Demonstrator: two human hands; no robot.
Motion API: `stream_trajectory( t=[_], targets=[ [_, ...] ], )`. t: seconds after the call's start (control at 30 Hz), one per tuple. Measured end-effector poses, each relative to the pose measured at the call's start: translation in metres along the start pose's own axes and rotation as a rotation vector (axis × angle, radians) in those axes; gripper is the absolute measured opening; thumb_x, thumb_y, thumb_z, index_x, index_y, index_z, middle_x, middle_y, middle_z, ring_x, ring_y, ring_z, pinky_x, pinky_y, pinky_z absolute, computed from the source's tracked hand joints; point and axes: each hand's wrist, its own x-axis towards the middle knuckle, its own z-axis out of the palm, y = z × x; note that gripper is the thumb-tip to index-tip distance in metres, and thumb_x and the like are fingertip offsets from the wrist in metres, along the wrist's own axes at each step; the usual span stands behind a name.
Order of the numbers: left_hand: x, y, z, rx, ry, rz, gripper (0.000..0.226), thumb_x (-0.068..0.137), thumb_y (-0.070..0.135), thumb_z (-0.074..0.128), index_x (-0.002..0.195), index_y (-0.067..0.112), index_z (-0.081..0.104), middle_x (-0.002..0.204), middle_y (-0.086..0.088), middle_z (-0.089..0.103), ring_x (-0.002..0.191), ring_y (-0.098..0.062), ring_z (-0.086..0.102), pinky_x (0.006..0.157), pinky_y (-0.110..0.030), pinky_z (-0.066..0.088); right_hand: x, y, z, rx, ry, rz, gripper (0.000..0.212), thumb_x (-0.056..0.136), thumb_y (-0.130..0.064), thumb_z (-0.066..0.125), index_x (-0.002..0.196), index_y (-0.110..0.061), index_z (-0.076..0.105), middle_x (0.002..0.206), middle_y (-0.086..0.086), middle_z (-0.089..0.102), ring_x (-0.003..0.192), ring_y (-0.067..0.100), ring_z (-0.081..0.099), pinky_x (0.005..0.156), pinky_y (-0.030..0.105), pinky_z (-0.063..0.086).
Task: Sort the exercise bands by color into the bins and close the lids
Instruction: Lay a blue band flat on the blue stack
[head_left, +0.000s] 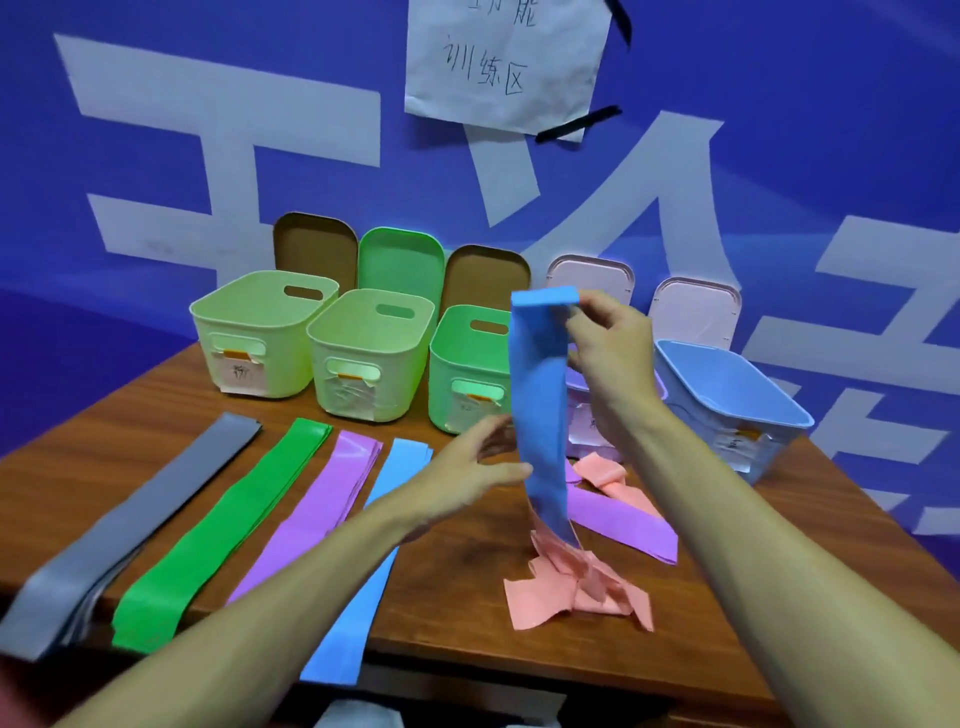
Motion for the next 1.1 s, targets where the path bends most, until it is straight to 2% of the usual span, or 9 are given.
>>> stream_trajectory(
  t=[0.1, 0.2, 0.3, 0.43, 0.63, 0.77, 0.9, 1.0, 1.1],
  targets=[
    [-0.004, -0.004, 0.003, 0.078, 0.043, 0.010, 0.016, 0.089, 0.007, 0.060, 0.097, 0.021, 0.063, 0.096, 0.005, 0.067, 0.090, -0.005, 0.061, 0.090, -0.027, 0.048, 0.002, -0.010, 0.010, 0.182, 0.062, 0.127, 0.017, 0.086, -0.001, 0.054, 0.092, -0.009, 0.068, 0.078, 0.002, 0.064, 0.067, 0.015, 0.055, 0.058, 0.026, 0.046],
    [-0.014, -0.005, 0.001, 0.043, 0.084, -0.038, 0.017, 0.094, 0.008, 0.053, 0.082, 0.019, 0.060, 0.082, 0.003, 0.064, 0.077, -0.009, 0.057, 0.077, -0.027, 0.049, 0.006, -0.011, 0.014, 0.272, 0.121, 0.250, 0.017, 0.085, -0.001, 0.056, 0.075, -0.012, 0.062, 0.070, 0.003, 0.060, 0.059, 0.015, 0.055, 0.050, 0.020, 0.043],
    [-0.026, -0.009, -0.011, 0.011, 0.117, -0.046, 0.015, 0.095, 0.010, 0.050, 0.087, 0.016, 0.060, 0.082, 0.003, 0.065, 0.072, -0.006, 0.060, 0.068, -0.026, 0.052, 0.010, -0.003, 0.018, 0.304, 0.175, 0.303, 0.020, 0.085, 0.001, 0.054, 0.074, -0.014, 0.062, 0.071, 0.003, 0.062, 0.061, 0.016, 0.057, 0.054, 0.023, 0.047],
    [-0.030, -0.006, -0.022, -0.010, 0.232, 0.007, 0.019, 0.096, 0.008, 0.050, 0.084, 0.020, 0.059, 0.066, 0.013, 0.064, 0.060, 0.001, 0.056, 0.058, -0.018, 0.048, 0.011, 0.008, 0.026, 0.362, 0.191, 0.311, 0.020, 0.086, 0.003, 0.050, 0.079, -0.013, 0.060, 0.073, 0.004, 0.062, 0.059, 0.012, 0.058, 0.046, 0.018, 0.047],
    [-0.020, 0.003, -0.038, 0.033, 0.444, 0.046, 0.009, 0.094, 0.010, 0.054, 0.091, 0.013, 0.061, 0.068, 0.003, 0.059, 0.058, 0.002, 0.051, 0.055, -0.022, 0.043, 0.013, 0.032, 0.041, 0.419, 0.251, 0.335, 0.032, 0.085, 0.008, 0.048, 0.110, -0.010, 0.054, 0.091, 0.007, 0.063, 0.078, 0.021, 0.063, 0.054, 0.026, 0.056],
    [-0.001, 0.006, -0.033, 0.073, 0.400, -0.020, 0.007, 0.096, 0.012, 0.050, 0.097, 0.009, 0.057, 0.067, -0.005, 0.054, 0.049, 0.000, 0.051, 0.041, -0.020, 0.046, 0.020, 0.038, 0.036, 0.441, 0.317, 0.320, 0.032, 0.087, 0.005, 0.049, 0.117, -0.005, 0.055, 0.080, 0.004, 0.062, 0.075, 0.019, 0.062, 0.049, 0.022, 0.052],
    [0.023, 0.011, -0.010, 0.115, 0.266, -0.034, 0.006, 0.096, 0.010, 0.051, 0.097, 0.009, 0.056, 0.071, -0.013, 0.055, 0.063, -0.019, 0.052, 0.054, -0.027, 0.045, 0.031, 0.047, 0.018, 0.472, 0.372, 0.369, 0.027, 0.090, -0.001, 0.052, 0.116, -0.004, 0.058, 0.096, 0.009, 0.066, 0.087, 0.026, 0.067, 0.054, 0.026, 0.057],
    [0.023, 0.021, -0.010, 0.107, 0.266, -0.016, 0.013, 0.094, 0.009, 0.052, 0.085, 0.016, 0.058, 0.052, 0.010, 0.052, 0.050, -0.003, 0.044, 0.048, -0.021, 0.035, 0.033, 0.059, 0.006, 0.425, 0.357, 0.397, 0.025, 0.091, -0.006, 0.050, 0.115, -0.002, 0.058, 0.102, 0.015, 0.065, 0.087, 0.028, 0.067, 0.050, 0.025, 0.055],
    [0.004, 0.023, -0.029, 0.121, 0.302, -0.033, 0.013, 0.094, 0.011, 0.054, 0.085, 0.018, 0.060, 0.059, 0.000, 0.048, 0.054, -0.009, 0.040, 0.052, -0.022, 0.035, 0.028, 0.070, 0.005, 0.401, 0.302, 0.452, 0.014, 0.093, -0.001, 0.045, 0.097, -0.005, 0.057, 0.096, 0.013, 0.063, 0.073, 0.021, 0.065, 0.047, 0.024, 0.054]
  ],
)
